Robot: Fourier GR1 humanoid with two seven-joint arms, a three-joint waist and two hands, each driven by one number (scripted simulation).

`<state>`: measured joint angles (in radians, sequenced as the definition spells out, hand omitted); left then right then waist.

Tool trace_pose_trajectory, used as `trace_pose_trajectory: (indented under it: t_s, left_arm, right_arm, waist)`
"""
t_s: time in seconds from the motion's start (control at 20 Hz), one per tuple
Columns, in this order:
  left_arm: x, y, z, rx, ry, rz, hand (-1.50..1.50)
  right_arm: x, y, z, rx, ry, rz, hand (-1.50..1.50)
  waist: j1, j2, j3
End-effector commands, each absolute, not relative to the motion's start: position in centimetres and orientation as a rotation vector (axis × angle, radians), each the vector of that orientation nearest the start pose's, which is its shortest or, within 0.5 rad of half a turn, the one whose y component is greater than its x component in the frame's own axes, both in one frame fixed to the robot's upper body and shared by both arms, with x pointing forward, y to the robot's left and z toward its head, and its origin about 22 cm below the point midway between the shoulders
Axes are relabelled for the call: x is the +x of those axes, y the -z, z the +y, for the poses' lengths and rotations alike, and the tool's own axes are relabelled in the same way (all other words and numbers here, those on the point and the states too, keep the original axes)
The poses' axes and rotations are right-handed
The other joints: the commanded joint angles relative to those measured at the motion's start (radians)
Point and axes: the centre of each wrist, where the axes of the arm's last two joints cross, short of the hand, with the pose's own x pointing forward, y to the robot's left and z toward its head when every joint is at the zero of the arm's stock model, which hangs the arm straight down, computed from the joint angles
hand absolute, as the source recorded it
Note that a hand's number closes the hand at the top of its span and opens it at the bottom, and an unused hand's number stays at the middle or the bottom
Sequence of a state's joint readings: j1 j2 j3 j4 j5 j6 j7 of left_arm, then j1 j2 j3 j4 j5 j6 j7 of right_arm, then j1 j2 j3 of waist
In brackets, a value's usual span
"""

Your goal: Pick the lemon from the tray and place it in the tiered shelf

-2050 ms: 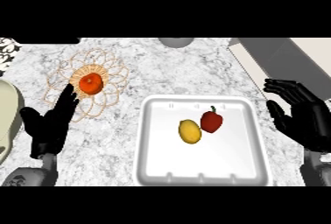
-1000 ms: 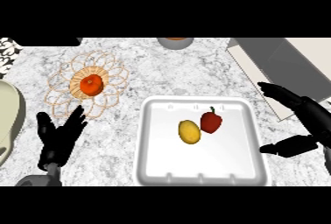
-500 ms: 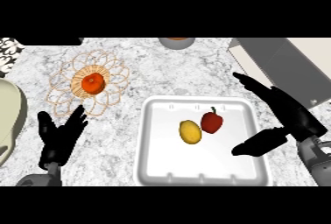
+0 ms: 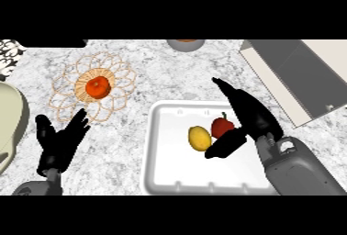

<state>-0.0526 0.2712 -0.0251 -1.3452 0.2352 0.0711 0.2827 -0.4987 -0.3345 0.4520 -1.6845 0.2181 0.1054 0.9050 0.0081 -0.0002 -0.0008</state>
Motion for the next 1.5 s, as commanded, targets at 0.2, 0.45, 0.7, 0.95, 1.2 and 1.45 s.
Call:
trace_pose_trajectory:
  t_s: [0.2, 0.45, 0.7, 0.95, 1.2, 1.45]
  left_arm:
    - [26.0, 2.9, 28.3, 0.087, -0.056, -1.106, 0.00]
    - [23.7, 3.2, 28.5, 0.097, -0.041, -1.111, 0.00]
    - [24.8, 3.2, 30.5, 0.083, -0.051, -1.100, 0.00]
    - [25.6, 3.7, 31.0, 0.095, -0.048, -1.120, 0.00]
    - [24.3, 5.8, 30.3, 0.089, -0.060, -1.116, 0.00]
    - [24.1, 3.8, 30.6, 0.087, -0.038, -1.125, 0.00]
  right_arm:
    - [28.7, -11.5, -10.4, -0.471, -0.957, -1.068, -1.50]
    - [28.0, -8.2, -10.1, -0.539, -0.918, -1.014, -1.50]
    - [29.2, -10.5, -9.9, -0.600, -0.950, -0.991, -1.50]
    - [27.6, -7.9, -9.8, -0.598, -0.948, -0.980, -1.50]
    - [27.2, -5.5, -9.9, -0.618, -0.967, -0.977, -1.50]
    - [28.9, -3.4, -7.9, -0.676, -0.963, -0.966, -1.50]
  waist:
    - [-0.006, 0.000, 0.001]
    - [-0.002, -0.001, 0.001]
    - [-0.005, 0.000, 0.001]
    - [-0.008, 0.000, 0.001]
    - [-0.010, 0.001, 0.000]
    - [-0.003, 0.001, 0.001]
